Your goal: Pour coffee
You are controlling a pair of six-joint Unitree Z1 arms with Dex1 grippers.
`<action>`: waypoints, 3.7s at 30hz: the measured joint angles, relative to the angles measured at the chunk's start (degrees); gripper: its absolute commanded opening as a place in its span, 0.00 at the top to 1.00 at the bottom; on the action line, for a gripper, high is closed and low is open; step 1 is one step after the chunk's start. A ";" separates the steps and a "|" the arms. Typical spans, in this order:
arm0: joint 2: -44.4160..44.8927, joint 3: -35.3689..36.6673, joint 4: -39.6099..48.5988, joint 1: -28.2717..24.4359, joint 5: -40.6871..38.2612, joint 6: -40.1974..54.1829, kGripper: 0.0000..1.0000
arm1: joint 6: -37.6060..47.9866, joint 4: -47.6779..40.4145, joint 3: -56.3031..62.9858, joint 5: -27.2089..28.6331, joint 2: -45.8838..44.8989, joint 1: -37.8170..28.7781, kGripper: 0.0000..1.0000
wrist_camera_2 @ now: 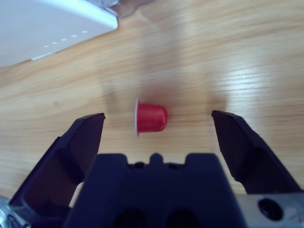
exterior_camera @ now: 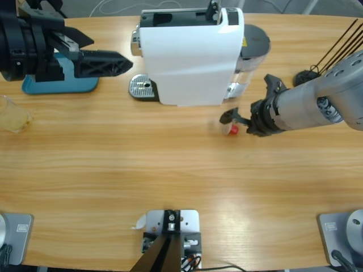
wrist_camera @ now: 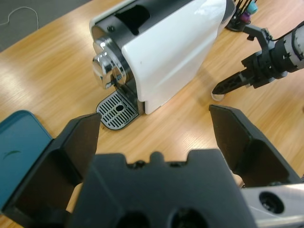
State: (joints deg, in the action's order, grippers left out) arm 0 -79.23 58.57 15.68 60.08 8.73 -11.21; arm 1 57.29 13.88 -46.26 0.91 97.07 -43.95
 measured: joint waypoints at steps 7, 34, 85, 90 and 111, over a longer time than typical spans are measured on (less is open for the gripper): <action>0.00 -0.83 0.00 0.00 0.00 0.00 0.00 | 0.53 -0.66 -0.01 -0.86 1.70 -0.58 0.05; 0.00 -1.10 0.00 0.00 0.00 -0.41 0.00 | 0.25 -1.10 -2.08 -1.70 4.10 -2.62 0.36; 1.30 -2.89 0.00 0.00 0.00 -1.04 0.00 | -1.96 2.60 -3.23 -5.07 5.33 0.12 0.27; 1.30 -3.12 0.00 0.00 0.00 -1.15 0.00 | -2.21 2.88 -3.44 -5.07 5.33 0.26 0.00; 1.30 -3.49 0.00 0.00 0.00 -1.36 0.00 | -31.40 -0.63 -4.68 -6.23 5.40 1.05 0.07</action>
State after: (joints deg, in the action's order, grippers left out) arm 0 -77.93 55.08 15.68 60.08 8.73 -12.57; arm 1 25.89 13.25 -50.95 -5.32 102.46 -42.89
